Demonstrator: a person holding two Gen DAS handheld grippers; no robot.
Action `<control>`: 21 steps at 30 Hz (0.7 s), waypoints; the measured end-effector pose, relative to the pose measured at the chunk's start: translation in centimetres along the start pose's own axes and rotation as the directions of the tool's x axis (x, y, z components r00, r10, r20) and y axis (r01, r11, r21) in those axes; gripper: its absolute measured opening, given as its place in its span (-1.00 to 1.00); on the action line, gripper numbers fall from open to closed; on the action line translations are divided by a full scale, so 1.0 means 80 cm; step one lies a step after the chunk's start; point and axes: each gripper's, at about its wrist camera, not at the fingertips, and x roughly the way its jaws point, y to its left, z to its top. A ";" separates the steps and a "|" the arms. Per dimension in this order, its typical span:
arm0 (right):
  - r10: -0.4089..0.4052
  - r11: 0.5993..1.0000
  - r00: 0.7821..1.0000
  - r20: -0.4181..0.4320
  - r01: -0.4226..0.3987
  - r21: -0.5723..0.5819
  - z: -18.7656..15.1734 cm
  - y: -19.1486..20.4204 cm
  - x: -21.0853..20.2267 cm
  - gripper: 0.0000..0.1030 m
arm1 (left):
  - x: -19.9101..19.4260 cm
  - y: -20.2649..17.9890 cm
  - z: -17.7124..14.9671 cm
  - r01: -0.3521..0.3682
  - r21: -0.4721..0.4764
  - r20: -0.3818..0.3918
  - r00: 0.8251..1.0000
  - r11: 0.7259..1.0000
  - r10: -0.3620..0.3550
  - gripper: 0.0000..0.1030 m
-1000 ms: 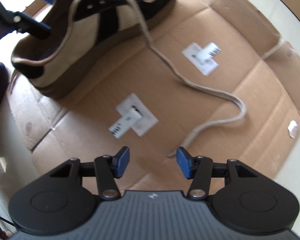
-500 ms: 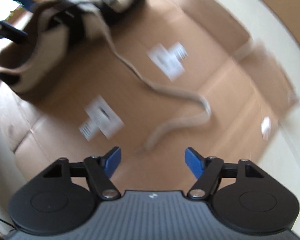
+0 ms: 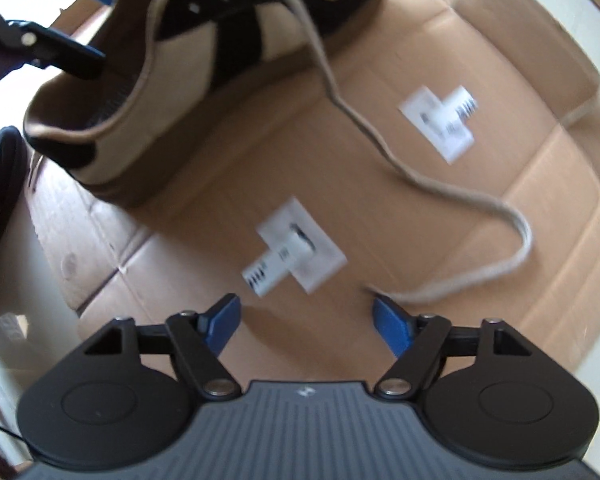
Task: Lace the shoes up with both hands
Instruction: 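Lower the right tool and grasp the loose white lace end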
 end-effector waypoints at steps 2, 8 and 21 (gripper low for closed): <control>0.045 0.999 0.999 0.029 -0.044 -0.008 0.004 0.003 -0.005 0.41 | 0.001 -0.001 0.000 0.000 0.002 -0.001 1.000 1.000 0.000 0.08; -0.054 0.994 0.998 0.029 0.056 -0.089 -0.007 -0.017 -0.022 -0.24 | 0.000 0.000 -0.001 -0.004 -0.002 -0.001 1.000 1.000 0.004 0.08; -0.133 0.687 0.990 -0.039 0.064 -0.723 -0.043 -0.006 0.000 -0.72 | 0.008 -0.004 0.001 -0.002 0.002 -0.014 1.000 1.000 0.002 0.08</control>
